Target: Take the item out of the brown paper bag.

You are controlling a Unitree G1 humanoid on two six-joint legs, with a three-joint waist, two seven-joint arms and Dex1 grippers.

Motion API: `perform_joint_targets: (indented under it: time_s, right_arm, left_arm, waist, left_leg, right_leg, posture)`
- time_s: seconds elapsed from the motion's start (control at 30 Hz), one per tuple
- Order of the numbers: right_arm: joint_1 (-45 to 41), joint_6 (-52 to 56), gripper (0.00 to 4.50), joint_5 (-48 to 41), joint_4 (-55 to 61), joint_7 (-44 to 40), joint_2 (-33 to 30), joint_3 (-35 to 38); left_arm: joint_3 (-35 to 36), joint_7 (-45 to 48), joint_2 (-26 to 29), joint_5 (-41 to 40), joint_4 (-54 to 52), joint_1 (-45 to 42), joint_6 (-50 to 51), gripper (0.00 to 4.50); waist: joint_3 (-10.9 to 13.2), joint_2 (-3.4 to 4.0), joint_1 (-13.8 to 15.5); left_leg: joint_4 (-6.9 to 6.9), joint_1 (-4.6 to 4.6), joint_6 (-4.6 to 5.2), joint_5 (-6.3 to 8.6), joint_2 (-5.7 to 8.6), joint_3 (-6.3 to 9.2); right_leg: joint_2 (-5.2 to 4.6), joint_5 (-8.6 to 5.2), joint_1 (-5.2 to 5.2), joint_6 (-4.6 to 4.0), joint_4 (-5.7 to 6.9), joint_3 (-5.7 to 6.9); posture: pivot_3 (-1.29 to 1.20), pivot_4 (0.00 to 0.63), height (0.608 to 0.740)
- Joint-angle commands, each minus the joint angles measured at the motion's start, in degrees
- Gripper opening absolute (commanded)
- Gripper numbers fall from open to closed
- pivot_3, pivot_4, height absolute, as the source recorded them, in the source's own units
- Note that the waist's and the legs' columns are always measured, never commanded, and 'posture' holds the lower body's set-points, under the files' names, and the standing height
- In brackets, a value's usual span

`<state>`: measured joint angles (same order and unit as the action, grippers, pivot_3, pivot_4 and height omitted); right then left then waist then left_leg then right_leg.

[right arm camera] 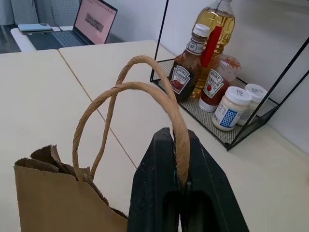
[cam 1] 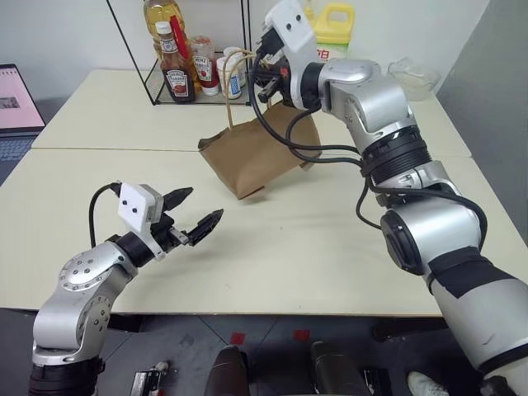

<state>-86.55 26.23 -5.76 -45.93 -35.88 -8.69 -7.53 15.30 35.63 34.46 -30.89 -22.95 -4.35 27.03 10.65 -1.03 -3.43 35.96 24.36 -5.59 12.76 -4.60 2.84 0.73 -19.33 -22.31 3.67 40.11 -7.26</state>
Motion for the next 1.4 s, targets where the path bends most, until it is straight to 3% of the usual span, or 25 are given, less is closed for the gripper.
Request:
perform_joint_targets:
  time_s: [0.03, 1.2, 1.3, 1.4]
  right_arm:
    - [-2.14, -0.24, 0.04, -0.17, 1.11, 2.79, 0.31, 2.58]
    - [3.25, 0.13, 0.04, 4.7, 2.31, 1.91, -0.74, -0.05]
    - [3.81, 0.15, 0.64, 5.09, 2.52, 1.56, -1.29, -0.17]
    - [4.33, 0.17, 1.69, 5.5, 2.97, 1.18, -1.95, -0.4]
  left_arm:
    - [-0.52, -0.47, 0.27, 0.07, -2.63, -1.73, -0.35, 4.5]
    - [-2.8, 0.15, -0.16, 0.39, -1.5, -5.44, -0.44, 4.5]
    - [-2.84, 0.19, -0.19, 0.22, -1.65, -5.56, -0.33, 4.5]
    - [-2.76, 0.29, -0.28, -0.05, -1.83, -5.49, -0.23, 4.5]
  waist:
    - [0.0, 0.0, 0.04]
    - [0.0, 0.01, 0.0]
    - [0.0, 0.01, 0.0]
    - [0.0, 0.01, 0.0]
  left_leg:
    - [0.0, 0.01, 0.0, 0.0, 0.0, 0.02]
    - [0.0, 0.01, -0.01, -0.01, 0.0, 0.05]
    - [0.0, 0.01, -0.01, -0.01, 0.0, 0.05]
    - [0.0, 0.01, -0.01, -0.01, 0.0, 0.05]
  right_leg:
    - [0.0, 0.0, 0.0, 0.0, 0.0, 0.02]
    - [0.0, 0.0, 0.01, -0.01, 0.0, 0.06]
    - [0.0, 0.0, 0.01, -0.01, 0.01, 0.06]
    - [0.0, 0.0, 0.01, -0.01, 0.01, 0.06]
  posture:
    - [0.0, 0.15, 0.74]
    - [0.0, 0.15, 0.74]
    - [0.0, 0.15, 0.74]
    - [0.0, 0.15, 0.74]
